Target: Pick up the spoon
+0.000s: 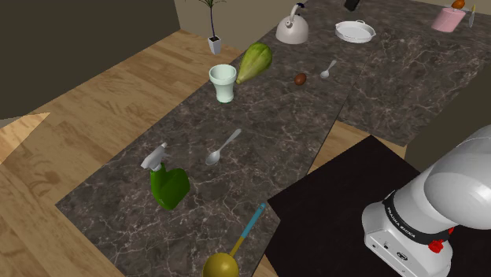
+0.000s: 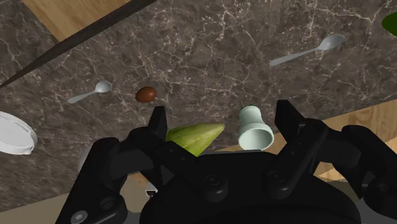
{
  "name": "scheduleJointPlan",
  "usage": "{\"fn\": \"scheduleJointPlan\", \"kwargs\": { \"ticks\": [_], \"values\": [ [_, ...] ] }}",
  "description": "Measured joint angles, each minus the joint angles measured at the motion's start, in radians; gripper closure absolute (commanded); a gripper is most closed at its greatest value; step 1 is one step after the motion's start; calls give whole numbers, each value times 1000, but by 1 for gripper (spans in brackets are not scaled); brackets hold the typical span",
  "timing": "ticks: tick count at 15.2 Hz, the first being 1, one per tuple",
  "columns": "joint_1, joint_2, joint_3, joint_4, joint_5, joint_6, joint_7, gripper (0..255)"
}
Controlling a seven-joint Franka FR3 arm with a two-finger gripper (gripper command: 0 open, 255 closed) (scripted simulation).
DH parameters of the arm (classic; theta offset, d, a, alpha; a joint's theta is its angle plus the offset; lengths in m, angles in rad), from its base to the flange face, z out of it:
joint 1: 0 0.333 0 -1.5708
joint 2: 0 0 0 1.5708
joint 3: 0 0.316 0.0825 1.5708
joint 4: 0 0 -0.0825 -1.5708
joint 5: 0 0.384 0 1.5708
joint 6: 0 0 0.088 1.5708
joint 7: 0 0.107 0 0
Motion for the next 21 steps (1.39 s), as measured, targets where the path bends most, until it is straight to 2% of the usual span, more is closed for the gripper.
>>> {"fn": "scheduleJointPlan", "kwargs": {
  "ticks": [4,11,21],
  "values": [
    [14,16,20,-44,12,56,12,0],
    [60,106,93,-155,51,246,57,0],
    [116,364,218,-206,77,544,140,0]
  ]
}}
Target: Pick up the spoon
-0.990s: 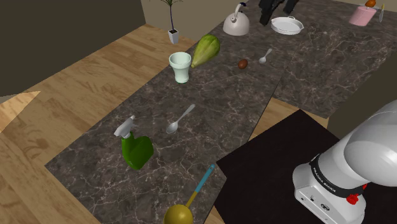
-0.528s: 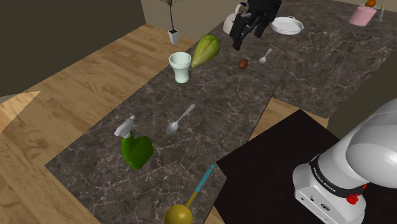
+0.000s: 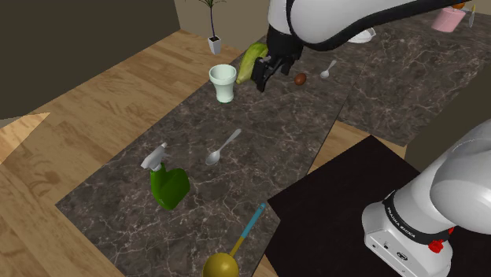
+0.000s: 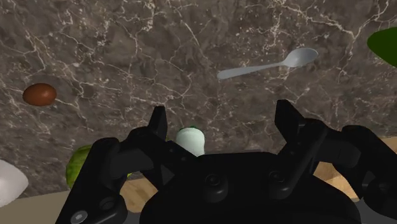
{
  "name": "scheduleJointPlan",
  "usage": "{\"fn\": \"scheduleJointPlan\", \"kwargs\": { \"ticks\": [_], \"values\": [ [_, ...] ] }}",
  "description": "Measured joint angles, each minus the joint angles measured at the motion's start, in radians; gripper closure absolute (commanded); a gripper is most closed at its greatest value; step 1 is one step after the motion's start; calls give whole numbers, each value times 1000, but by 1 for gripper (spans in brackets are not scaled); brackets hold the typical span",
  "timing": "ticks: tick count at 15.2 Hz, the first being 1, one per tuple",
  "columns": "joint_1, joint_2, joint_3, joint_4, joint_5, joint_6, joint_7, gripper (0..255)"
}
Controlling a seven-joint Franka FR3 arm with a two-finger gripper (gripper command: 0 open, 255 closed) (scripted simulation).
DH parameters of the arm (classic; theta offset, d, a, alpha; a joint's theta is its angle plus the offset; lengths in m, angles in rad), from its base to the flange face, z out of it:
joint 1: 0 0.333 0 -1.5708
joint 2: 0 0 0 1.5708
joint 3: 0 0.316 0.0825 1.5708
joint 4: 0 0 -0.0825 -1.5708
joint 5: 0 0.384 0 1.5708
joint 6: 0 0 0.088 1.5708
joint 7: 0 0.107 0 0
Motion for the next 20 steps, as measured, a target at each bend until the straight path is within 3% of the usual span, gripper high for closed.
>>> {"fn": "scheduleJointPlan", "kwargs": {
  "ticks": [5,10,14,20],
  "values": [
    [8,170,64,20,-27,142,54,0],
    [10,349,123,59,-104,269,137,0],
    [21,497,151,119,-207,337,228,0],
    [97,739,127,250,-399,412,385,0]
  ]
}}
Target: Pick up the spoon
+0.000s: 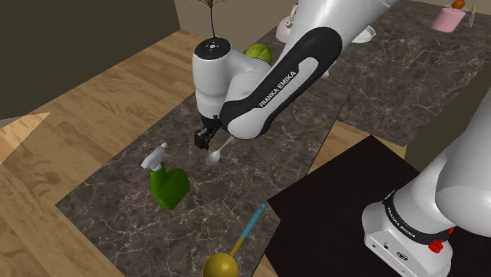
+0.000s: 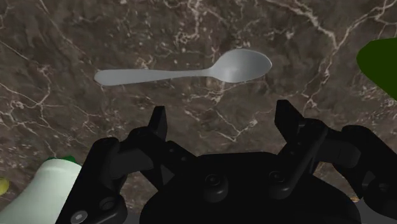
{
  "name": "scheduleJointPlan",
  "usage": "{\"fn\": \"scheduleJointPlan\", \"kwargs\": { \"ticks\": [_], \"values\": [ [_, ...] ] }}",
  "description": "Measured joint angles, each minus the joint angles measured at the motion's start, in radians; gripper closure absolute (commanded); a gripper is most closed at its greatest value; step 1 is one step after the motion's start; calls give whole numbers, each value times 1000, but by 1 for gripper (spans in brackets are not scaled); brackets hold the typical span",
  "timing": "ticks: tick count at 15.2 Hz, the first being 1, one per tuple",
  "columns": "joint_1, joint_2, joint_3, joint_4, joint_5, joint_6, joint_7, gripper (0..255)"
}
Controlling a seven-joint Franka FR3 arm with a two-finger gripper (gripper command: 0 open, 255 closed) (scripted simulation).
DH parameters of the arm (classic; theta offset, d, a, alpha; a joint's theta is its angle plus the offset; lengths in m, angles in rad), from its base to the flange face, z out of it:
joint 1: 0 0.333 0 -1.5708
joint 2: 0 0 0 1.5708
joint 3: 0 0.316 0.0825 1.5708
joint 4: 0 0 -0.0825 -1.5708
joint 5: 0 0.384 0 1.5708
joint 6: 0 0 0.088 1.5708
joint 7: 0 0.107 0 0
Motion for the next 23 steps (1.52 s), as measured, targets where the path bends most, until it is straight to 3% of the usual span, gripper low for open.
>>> {"fn": "scheduleJointPlan", "kwargs": {
  "ticks": [4,12,13,23],
  "values": [
    [69,132,-34,94,-81,21,66,0],
    [121,239,-99,125,-158,95,128,0],
    [124,241,-101,125,-160,97,131,255],
    [127,243,-103,126,-162,99,134,255]
  ]
}}
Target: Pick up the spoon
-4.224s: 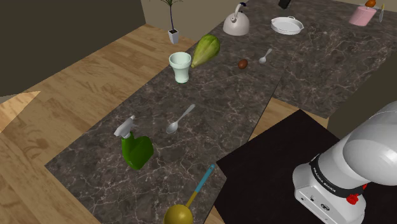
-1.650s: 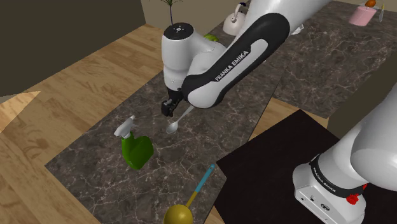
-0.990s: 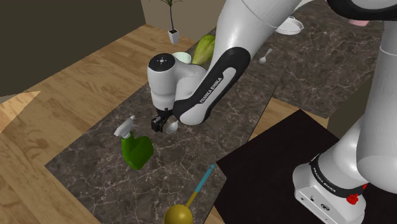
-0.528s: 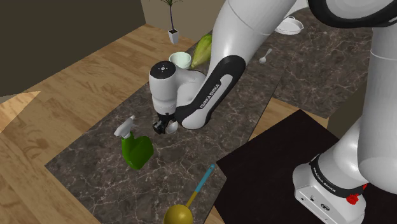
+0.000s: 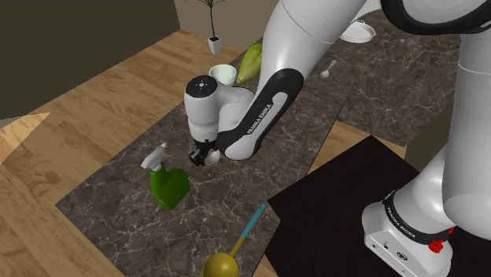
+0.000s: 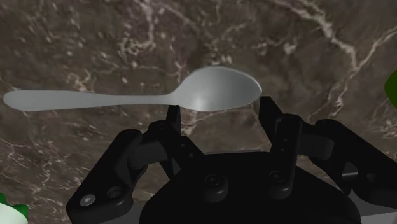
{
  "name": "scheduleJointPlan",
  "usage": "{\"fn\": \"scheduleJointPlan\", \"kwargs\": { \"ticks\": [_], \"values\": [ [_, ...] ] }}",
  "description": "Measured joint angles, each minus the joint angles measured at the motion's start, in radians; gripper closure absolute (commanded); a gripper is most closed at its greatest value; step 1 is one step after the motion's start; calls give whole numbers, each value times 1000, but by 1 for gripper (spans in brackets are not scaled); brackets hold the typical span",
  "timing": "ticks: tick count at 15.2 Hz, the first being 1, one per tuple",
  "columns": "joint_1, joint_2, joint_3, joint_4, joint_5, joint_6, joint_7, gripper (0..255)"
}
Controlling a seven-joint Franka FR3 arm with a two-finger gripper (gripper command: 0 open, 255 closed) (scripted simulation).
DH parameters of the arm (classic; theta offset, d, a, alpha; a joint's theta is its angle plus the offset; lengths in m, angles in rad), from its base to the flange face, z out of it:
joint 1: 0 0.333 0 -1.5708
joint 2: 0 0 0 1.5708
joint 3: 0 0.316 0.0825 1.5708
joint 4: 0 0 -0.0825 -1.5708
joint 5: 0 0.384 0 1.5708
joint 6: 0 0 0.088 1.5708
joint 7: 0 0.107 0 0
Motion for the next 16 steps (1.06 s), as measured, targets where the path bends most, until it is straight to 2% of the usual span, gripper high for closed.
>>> {"fn": "scheduleJointPlan", "kwargs": {
  "ticks": [16],
  "values": [
    [-84,-173,111,-31,136,-137,-112,255]
  ]
}}
